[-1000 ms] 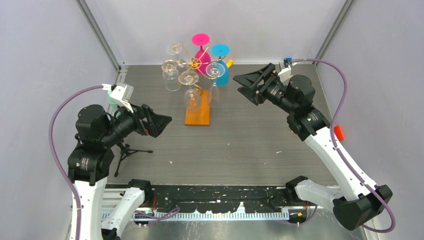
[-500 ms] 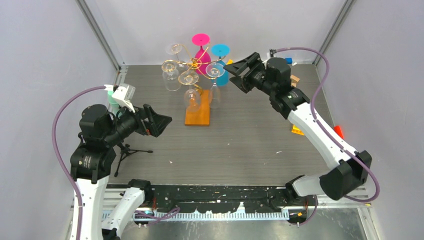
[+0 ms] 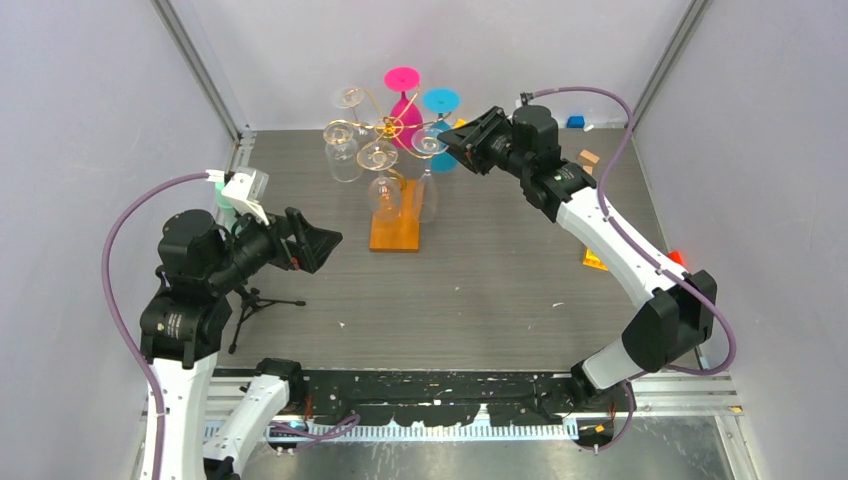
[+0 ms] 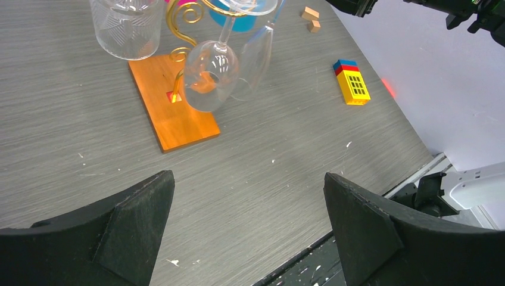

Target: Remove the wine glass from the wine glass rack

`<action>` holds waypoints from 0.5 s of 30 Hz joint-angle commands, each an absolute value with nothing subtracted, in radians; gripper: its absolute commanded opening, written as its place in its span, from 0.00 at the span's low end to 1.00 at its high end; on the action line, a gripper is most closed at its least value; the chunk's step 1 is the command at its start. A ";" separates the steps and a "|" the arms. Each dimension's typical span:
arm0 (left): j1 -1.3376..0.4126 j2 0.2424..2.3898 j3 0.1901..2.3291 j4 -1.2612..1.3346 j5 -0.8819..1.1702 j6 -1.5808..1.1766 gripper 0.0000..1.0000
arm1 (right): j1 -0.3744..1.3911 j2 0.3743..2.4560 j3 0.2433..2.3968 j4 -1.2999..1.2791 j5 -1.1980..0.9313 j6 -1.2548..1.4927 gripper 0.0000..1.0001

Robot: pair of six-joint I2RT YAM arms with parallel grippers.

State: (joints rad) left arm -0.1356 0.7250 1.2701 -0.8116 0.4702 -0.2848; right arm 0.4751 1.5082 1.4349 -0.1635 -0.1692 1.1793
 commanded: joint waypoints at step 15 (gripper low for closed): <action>-0.138 0.715 1.272 -0.786 0.448 -0.299 1.00 | 0.479 1.496 1.445 -0.033 -0.199 1.218 0.01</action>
